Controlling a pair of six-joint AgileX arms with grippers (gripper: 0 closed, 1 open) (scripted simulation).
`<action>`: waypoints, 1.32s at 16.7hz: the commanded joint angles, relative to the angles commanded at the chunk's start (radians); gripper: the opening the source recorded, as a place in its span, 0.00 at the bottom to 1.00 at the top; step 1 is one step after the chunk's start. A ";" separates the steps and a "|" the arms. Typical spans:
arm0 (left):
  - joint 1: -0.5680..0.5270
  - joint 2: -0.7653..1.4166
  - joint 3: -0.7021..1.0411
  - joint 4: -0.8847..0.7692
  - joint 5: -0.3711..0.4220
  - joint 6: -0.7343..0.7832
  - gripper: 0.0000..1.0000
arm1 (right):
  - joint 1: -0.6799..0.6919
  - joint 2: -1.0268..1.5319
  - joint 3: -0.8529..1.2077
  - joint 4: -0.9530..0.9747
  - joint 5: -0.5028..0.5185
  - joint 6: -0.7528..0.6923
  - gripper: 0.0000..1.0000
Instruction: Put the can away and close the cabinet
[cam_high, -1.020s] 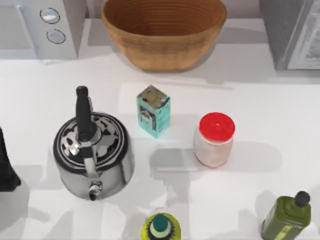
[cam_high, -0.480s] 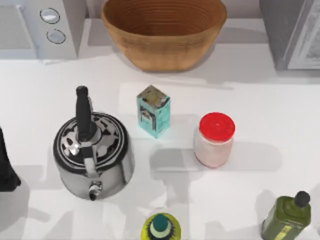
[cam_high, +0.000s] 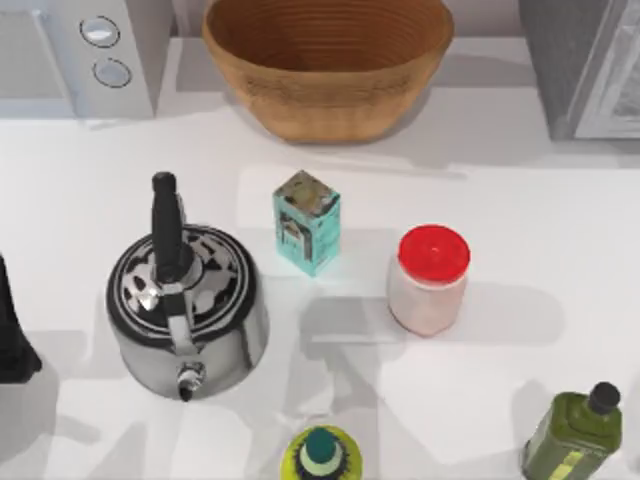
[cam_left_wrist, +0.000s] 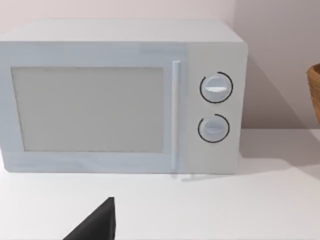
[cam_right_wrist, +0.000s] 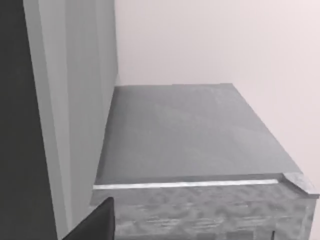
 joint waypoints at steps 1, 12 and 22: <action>0.000 0.000 0.000 0.000 0.000 0.000 1.00 | 0.075 -0.002 0.003 -0.002 0.082 0.000 1.00; 0.000 0.000 0.000 0.000 0.000 0.000 1.00 | 0.978 -0.041 -0.034 -0.031 0.938 0.000 1.00; 0.000 0.000 0.000 0.000 0.000 0.000 1.00 | 1.084 -0.074 -0.044 -0.039 1.071 -0.017 1.00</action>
